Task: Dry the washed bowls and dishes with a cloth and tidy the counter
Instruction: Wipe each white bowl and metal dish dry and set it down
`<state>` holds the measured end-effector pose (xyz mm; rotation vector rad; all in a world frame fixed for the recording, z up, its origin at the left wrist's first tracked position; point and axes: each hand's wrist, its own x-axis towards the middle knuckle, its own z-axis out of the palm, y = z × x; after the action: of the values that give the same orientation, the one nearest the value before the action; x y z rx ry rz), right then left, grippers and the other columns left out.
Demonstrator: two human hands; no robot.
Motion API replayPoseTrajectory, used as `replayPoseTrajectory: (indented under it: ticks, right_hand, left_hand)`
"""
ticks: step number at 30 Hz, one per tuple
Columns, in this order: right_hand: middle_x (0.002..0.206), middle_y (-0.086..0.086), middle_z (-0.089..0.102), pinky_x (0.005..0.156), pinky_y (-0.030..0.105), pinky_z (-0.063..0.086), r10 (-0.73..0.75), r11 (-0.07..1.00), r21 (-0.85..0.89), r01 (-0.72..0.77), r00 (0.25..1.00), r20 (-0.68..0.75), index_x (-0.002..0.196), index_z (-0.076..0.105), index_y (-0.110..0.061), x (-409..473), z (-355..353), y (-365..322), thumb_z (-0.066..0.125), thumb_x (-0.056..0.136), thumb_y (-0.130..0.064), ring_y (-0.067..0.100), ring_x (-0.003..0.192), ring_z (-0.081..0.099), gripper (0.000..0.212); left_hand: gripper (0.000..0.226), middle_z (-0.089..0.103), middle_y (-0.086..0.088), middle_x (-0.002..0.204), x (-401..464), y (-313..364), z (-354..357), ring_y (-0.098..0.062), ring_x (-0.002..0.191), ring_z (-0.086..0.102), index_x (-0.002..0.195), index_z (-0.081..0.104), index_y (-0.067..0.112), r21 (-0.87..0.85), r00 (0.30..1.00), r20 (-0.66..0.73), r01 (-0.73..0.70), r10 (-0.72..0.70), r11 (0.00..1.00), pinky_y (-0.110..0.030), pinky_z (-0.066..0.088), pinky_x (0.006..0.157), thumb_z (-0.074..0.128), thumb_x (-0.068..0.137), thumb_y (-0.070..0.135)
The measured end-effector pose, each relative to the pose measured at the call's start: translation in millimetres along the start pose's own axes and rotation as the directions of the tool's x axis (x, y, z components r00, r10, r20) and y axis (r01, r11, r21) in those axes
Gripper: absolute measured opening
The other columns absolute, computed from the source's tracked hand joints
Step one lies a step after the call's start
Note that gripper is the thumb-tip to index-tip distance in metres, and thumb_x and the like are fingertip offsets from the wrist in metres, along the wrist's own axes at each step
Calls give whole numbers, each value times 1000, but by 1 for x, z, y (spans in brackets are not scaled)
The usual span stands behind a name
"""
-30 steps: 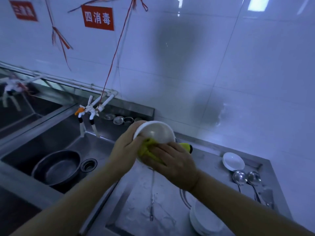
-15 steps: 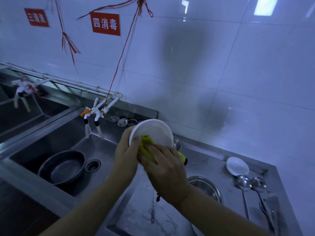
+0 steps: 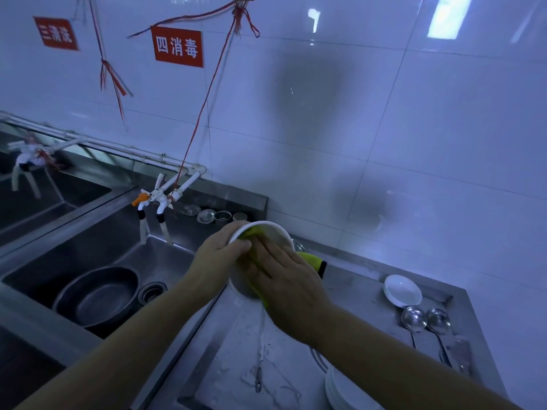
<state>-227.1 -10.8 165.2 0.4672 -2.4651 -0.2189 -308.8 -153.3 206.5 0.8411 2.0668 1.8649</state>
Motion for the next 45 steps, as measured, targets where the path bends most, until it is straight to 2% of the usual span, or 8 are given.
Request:
replayPoseTrajectory:
  ticks: [14,17,19,23,27,33,39,45]
  right_hand:
    - [103,3,68,82,37,50,-323,946,14,325,943,-79,98,70,-22,-23,-2,35,57,95,-17,22,95,64,14]
    - [106,-1,68,81,35,50,-237,972,18,236,968,81,107,68,-30,-28,-6,40,61,84,-23,19,94,64,24]
    - [106,-1,69,83,37,50,-200,979,59,194,972,124,106,68,-31,-29,-8,40,71,76,-25,18,93,65,31]
    - [103,1,71,80,37,52,-146,977,167,131,986,79,103,72,-26,-22,-13,37,82,68,-20,19,89,67,37]
    - [112,8,69,83,38,52,-127,974,183,135,990,-56,109,71,-17,-21,-20,43,73,77,-27,24,97,66,34]
    - [127,6,54,95,32,47,418,801,562,-206,864,-280,125,56,-2,-19,-28,43,68,78,-41,15,116,50,62]
    - [144,0,45,103,41,38,533,703,656,-276,815,-228,140,39,-15,7,-19,6,37,99,-44,20,125,39,50]
    - [133,-1,56,87,44,42,348,900,403,-167,833,-431,124,61,-20,2,-16,4,57,90,-15,25,113,50,35]
  left_hand:
    - [39,62,2,106,19,3,-17,-17,86,63,125,46,38,461,907,325,95,-268,883,-37,56,73,56,88,36]
    - [69,49,20,116,9,2,-22,0,101,50,137,32,36,778,955,288,-279,76,562,-24,47,82,57,77,56]
    - [59,56,15,111,-3,2,-23,-3,99,52,122,52,29,807,831,447,-535,332,251,-23,47,83,61,71,56]
    - [26,68,11,85,-9,0,-18,-9,83,63,85,67,28,622,586,770,-778,251,-92,-28,51,88,76,64,41]
    - [13,66,15,74,-8,3,-23,-3,73,63,74,66,30,659,643,727,-752,240,21,-24,52,85,75,66,33]
    - [14,59,0,73,-21,-9,-27,-9,68,54,76,63,17,230,954,293,-12,-58,973,-23,43,64,61,88,24]
    - [29,69,-21,92,-16,-9,12,-25,79,66,101,61,-6,-502,985,138,156,-99,851,-28,55,68,54,80,11]
    - [26,65,-28,98,-13,-7,18,-32,86,60,106,61,-7,-574,985,142,160,-94,803,-39,47,78,60,83,5]
